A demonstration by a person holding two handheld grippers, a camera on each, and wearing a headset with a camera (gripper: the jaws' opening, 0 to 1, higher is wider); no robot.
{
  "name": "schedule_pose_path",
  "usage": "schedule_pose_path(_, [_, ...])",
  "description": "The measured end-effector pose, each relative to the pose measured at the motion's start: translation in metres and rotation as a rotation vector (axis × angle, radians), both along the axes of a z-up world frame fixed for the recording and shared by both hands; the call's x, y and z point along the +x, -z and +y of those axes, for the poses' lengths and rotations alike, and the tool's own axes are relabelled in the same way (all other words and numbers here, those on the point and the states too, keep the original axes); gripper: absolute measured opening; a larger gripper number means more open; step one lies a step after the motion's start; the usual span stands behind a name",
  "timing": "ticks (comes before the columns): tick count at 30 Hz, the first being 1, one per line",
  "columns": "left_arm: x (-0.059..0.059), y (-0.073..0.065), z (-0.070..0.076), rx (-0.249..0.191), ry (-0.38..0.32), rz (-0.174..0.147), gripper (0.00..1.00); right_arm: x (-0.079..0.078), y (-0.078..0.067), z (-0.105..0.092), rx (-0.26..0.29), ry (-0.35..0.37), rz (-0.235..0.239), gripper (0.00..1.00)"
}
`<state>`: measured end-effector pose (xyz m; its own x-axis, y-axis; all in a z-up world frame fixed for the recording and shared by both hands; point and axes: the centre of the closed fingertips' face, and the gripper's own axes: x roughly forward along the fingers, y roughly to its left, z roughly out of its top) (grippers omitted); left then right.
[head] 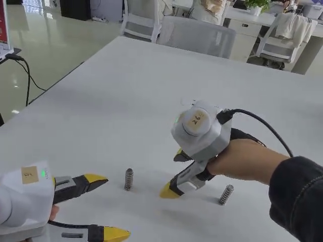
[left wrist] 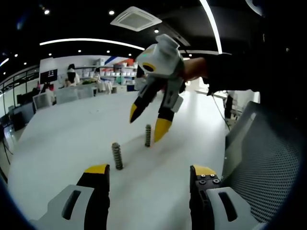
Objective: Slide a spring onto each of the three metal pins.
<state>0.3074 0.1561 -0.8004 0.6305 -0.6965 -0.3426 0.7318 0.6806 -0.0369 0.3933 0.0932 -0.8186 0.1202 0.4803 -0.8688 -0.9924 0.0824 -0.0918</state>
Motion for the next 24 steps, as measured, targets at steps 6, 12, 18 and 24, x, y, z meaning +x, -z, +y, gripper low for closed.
schedule_pose_path(6, [0.001,-0.001,-0.002,0.0,0.006,-0.001,0.63,0.001,-0.003,-0.007,0.032,0.032,-0.004,0.54])
schedule_pose_path(12, [0.001,-0.001,-0.001,0.002,0.007,-0.001,0.63,0.003,-0.007,-0.016,0.059,0.066,-0.013,0.54])
schedule_pose_path(18, [0.002,-0.001,-0.001,0.003,0.009,-0.002,0.63,0.009,-0.012,-0.03,0.095,0.117,-0.022,0.55])
schedule_pose_path(24, [0.002,0.0,-0.003,0.006,0.017,0.001,0.64,0.013,-0.01,-0.049,0.118,0.183,-0.013,0.55])
